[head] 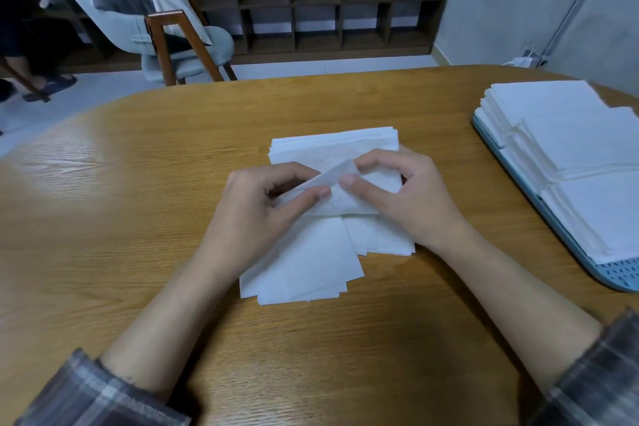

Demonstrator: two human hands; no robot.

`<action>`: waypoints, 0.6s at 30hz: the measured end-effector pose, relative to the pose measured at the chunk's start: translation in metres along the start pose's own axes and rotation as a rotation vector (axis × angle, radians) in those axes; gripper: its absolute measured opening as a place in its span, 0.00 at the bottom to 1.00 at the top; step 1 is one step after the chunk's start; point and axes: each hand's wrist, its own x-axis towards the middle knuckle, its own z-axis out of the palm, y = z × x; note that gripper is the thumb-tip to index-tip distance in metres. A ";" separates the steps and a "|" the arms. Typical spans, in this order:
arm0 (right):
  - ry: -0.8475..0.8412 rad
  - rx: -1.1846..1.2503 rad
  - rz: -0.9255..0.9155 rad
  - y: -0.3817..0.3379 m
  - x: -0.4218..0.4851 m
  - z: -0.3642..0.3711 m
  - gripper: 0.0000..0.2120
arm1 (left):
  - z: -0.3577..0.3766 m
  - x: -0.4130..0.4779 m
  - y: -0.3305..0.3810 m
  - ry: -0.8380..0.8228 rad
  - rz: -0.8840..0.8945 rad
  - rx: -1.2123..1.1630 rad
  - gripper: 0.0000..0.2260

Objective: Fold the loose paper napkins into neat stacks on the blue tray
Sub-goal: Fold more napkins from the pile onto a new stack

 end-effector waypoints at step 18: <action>-0.117 0.429 0.224 -0.008 0.000 -0.002 0.20 | 0.002 0.005 0.002 0.245 -0.125 -0.227 0.04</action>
